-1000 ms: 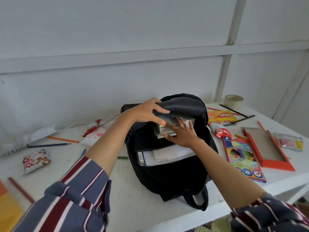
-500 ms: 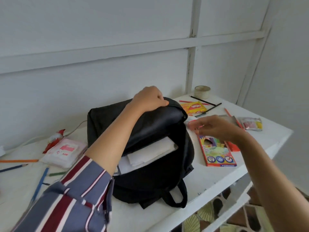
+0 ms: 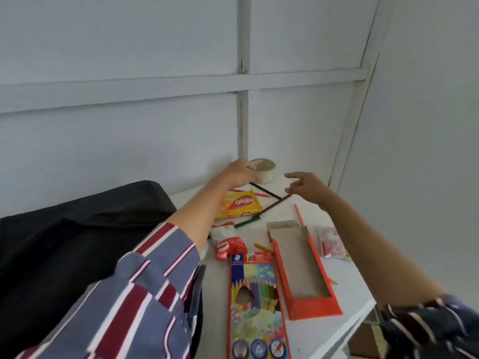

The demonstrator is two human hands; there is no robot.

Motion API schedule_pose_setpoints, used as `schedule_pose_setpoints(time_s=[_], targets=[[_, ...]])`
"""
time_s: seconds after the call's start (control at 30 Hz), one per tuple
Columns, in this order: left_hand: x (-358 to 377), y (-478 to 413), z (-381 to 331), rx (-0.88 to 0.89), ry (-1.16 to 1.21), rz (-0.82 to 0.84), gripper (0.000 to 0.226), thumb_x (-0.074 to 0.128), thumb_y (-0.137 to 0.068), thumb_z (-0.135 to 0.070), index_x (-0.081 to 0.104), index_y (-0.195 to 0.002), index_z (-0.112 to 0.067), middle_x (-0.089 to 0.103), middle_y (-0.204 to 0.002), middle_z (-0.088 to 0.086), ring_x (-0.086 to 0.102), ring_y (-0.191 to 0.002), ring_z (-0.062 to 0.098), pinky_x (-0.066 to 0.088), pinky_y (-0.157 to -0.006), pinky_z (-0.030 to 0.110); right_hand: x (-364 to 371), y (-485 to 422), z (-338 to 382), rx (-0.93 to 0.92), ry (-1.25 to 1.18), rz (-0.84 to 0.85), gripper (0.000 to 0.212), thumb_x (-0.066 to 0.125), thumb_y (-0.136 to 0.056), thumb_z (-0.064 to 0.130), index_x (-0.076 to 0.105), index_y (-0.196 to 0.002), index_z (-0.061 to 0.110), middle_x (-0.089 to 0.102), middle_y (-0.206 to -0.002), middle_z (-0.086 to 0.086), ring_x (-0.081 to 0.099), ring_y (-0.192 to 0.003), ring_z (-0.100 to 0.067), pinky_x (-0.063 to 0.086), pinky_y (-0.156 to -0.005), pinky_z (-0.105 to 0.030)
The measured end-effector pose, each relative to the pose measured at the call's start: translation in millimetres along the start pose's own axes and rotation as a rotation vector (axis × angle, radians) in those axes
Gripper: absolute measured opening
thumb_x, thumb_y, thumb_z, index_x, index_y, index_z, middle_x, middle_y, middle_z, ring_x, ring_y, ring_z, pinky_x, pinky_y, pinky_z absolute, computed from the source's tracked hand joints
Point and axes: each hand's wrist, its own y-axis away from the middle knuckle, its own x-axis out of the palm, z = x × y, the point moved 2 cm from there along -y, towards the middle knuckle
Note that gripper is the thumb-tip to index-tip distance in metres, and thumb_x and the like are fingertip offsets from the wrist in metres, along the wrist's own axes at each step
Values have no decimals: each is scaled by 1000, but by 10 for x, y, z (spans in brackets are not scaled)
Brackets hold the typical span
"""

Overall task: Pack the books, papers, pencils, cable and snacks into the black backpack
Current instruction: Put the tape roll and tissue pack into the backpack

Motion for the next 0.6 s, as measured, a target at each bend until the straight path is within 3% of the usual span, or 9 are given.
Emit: schedule_pose_setpoints(time_s=[0.23,0.33,0.4,0.5,0.6], targets=[[319,-688,116,-87,8,0,59,61,-88,-14,36,-142,-19,39,-145,11,39,-130,27,38,-98,32,-56,-883,-298,-3,-6,87,54,64,-86,19,46,-137,21,51,-91,-5,51,-84,-15,41,-79,-26],[410,-895,174,-91,-65,15,62,59,-90,-11,31,-144,-18,38,-145,13,42,-128,29,38,-98,31,13,-1132,-369,-15,23,136,57,63,-88,19,41,-140,21,52,-122,-11,48,-118,-23,38,-98,-33],[475,-1020,224,-108,-104,34,65,58,-90,-9,27,-146,-17,38,-145,16,43,-127,30,37,-99,31,82,-1269,-411,-47,64,155,60,63,-88,20,37,-142,21,42,-141,-7,43,-126,-23,35,-102,-33],[545,-1161,293,-115,-151,52,68,57,-89,-6,24,-147,-19,40,-143,17,43,-127,29,36,-98,28,191,-1441,-468,-83,106,153,64,65,-87,23,34,-143,22,37,-147,-4,40,-130,-23,33,-106,-32],[593,-1241,383,-117,-145,50,67,55,-87,-1,29,-145,-21,44,-140,15,45,-124,28,37,-95,27,282,-1545,-514,-110,106,129,59,65,-87,20,40,-140,20,46,-139,-5,44,-127,-23,33,-101,-27]])
